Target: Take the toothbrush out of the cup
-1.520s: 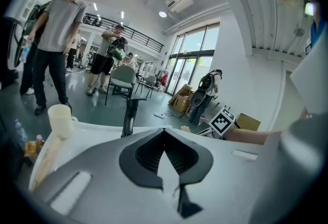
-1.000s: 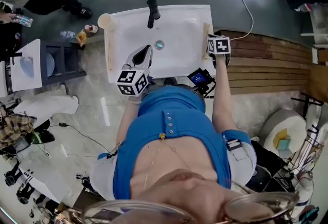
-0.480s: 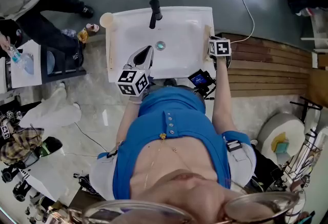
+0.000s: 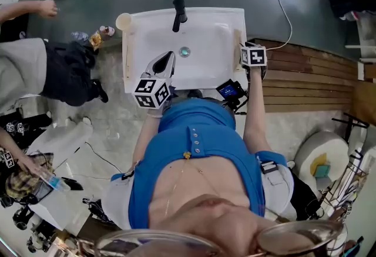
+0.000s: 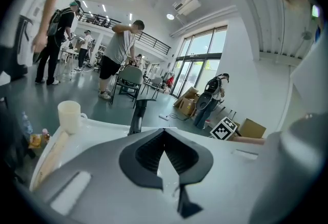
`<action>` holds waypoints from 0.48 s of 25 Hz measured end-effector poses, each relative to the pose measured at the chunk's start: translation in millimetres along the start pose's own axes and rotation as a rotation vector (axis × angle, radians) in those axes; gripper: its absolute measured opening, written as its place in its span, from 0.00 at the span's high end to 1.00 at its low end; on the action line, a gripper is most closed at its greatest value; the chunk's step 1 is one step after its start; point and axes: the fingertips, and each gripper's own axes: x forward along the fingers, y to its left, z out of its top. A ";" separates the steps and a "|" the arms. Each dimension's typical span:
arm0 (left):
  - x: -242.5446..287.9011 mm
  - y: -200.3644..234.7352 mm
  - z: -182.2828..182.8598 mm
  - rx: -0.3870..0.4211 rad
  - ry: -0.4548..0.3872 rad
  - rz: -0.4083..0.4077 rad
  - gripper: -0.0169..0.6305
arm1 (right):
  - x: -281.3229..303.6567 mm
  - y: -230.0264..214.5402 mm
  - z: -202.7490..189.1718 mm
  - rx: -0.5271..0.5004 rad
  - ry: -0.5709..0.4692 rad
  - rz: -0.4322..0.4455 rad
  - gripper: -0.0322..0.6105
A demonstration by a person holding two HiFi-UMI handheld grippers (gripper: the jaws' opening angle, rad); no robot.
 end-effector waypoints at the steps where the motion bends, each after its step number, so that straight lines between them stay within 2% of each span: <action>1: -0.8 0.4 0.2 0.001 0.000 0.002 0.97 | -1.7 -0.6 0.2 -0.001 -0.001 -0.005 0.78; 6: -3.0 2.0 -1.8 0.001 -0.002 0.010 0.97 | -12.4 -5.7 4.8 -0.016 -0.024 -0.037 0.76; 12: -3.3 7.0 -3.8 0.000 -0.001 0.025 0.97 | -27.6 5.0 26.1 -0.060 -0.097 -0.013 0.76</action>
